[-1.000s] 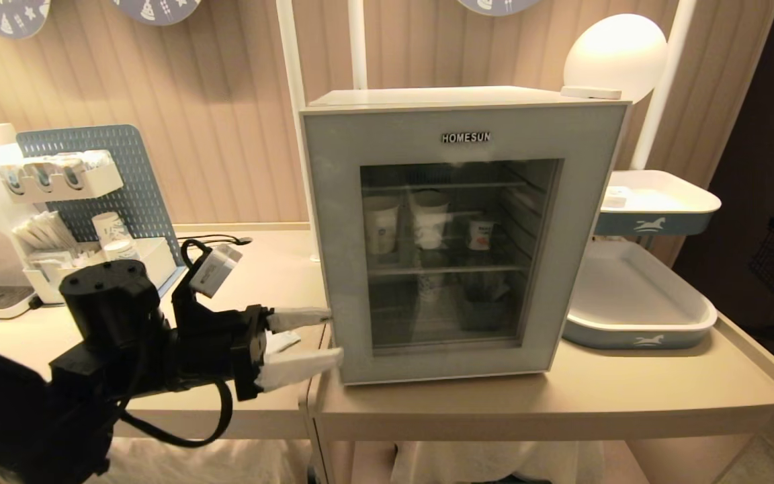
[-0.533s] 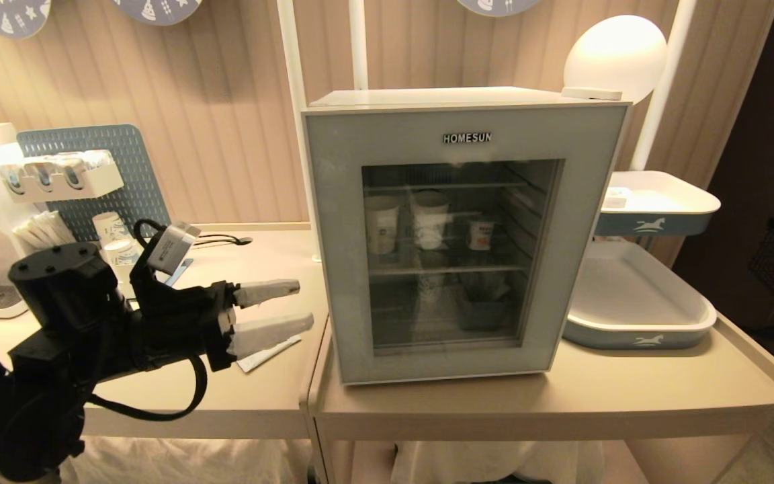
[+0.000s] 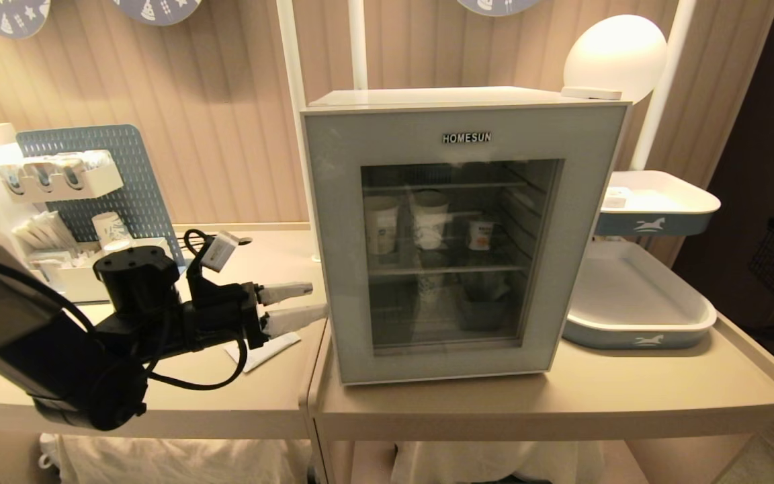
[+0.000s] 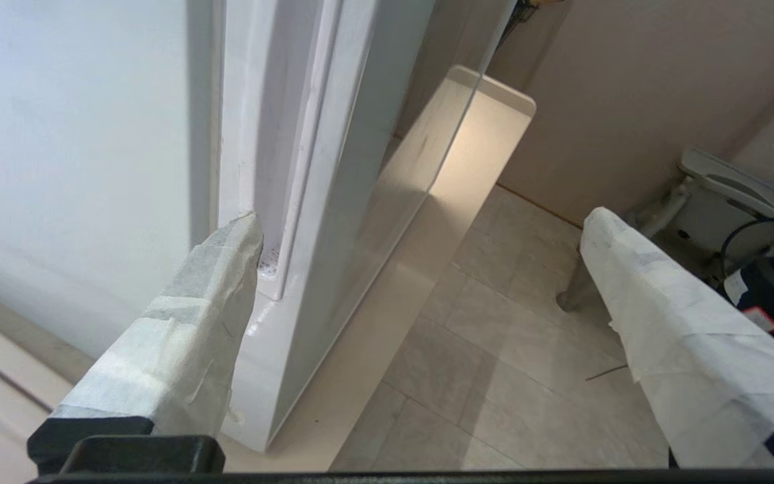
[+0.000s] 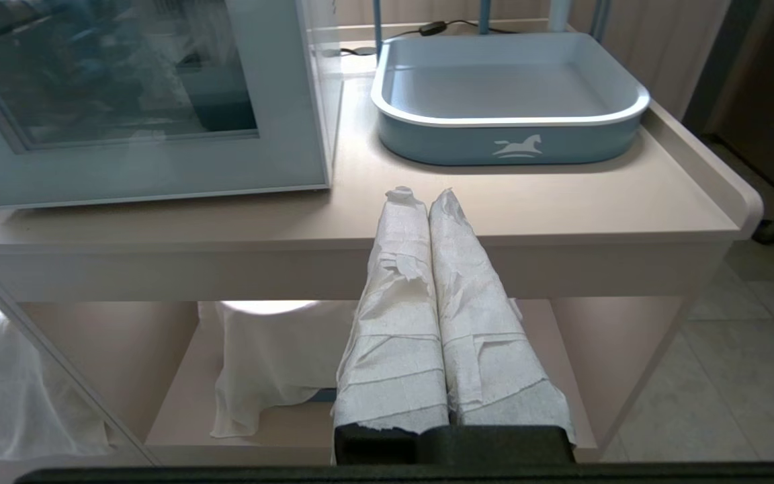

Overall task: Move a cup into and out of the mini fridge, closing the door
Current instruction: Open the freezer door

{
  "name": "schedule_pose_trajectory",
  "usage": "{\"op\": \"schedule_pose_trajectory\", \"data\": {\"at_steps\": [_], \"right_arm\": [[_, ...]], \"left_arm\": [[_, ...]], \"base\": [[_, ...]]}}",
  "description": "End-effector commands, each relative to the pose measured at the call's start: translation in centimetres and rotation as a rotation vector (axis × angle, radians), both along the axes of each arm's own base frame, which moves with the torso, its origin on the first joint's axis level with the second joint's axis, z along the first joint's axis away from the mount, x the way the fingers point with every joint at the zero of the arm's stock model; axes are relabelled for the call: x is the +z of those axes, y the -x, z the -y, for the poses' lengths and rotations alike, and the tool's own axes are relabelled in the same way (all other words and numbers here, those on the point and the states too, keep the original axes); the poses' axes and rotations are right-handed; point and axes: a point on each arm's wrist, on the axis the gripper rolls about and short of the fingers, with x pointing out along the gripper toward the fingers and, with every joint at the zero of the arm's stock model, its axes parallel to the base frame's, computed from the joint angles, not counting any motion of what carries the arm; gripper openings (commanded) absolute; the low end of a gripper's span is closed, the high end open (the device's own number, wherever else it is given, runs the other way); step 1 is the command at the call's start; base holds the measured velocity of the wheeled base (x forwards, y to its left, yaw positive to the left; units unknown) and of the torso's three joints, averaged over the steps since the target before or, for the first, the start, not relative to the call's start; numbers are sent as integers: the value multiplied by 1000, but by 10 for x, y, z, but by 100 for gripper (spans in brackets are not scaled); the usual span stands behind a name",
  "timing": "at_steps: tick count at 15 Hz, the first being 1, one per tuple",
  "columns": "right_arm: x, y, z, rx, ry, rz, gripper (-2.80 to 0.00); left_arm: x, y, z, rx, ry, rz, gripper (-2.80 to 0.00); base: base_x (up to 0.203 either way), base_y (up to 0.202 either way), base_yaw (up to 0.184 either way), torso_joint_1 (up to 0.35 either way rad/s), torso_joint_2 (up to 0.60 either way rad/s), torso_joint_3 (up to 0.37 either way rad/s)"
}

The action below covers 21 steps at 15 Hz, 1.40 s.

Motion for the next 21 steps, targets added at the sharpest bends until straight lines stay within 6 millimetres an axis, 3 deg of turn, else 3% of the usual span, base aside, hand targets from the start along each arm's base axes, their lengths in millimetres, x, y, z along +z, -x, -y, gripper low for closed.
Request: {"op": "schedule_pose_trajectory", "data": {"at_steps": [1,10,21], "right_arm": [[0,0,0,1,1,-3,-280],[0,0,0,0,1,-1,-280],[0,0,0,1,1,-3,-280]], "left_arm": [[-18,-11,11,-31,-4,-37,0],[-18,-11,29,-78,-3,-28,0],[-10,39,47,-184,4,-2,0]], "base": [[0,0,0,0,0,0],[0,0,0,0,0,0],[0,0,0,0,0,0]]}}
